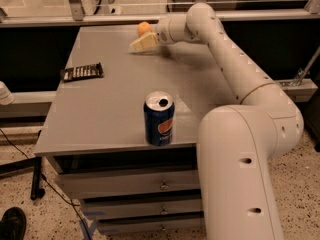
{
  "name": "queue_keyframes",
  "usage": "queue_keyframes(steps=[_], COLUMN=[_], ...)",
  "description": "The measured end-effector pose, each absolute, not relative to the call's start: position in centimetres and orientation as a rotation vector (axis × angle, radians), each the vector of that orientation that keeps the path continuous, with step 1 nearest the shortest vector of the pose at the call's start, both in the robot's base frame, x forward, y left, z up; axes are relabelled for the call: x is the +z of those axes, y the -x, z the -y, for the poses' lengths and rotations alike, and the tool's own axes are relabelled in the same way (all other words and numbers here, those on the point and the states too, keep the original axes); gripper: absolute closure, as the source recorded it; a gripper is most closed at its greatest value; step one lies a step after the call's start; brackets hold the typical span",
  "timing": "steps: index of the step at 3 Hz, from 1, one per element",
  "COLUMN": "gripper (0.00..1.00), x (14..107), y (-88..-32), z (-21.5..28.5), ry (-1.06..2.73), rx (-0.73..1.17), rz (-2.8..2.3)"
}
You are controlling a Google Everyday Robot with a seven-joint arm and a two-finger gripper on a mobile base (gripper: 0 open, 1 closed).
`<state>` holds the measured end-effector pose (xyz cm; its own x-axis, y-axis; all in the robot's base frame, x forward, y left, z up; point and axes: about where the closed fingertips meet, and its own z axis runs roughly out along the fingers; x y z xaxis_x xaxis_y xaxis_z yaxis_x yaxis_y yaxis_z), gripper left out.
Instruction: Move orange near pepsi can
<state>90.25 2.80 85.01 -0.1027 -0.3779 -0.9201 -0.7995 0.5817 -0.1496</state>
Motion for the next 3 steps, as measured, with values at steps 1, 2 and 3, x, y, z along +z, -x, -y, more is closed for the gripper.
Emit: queue_keyframes(steps=[1, 2, 3], gripper=[0.00, 0.00, 0.17], x=[84.9, 85.3, 85.6], y=[-90.8, -91.5, -92.0], z=[-2.9, -3.0, -3.0], ry=[0.972, 0.950, 0.939], rx=[0.475, 0.476, 0.472], rz=[-1.707, -1.692, -1.678])
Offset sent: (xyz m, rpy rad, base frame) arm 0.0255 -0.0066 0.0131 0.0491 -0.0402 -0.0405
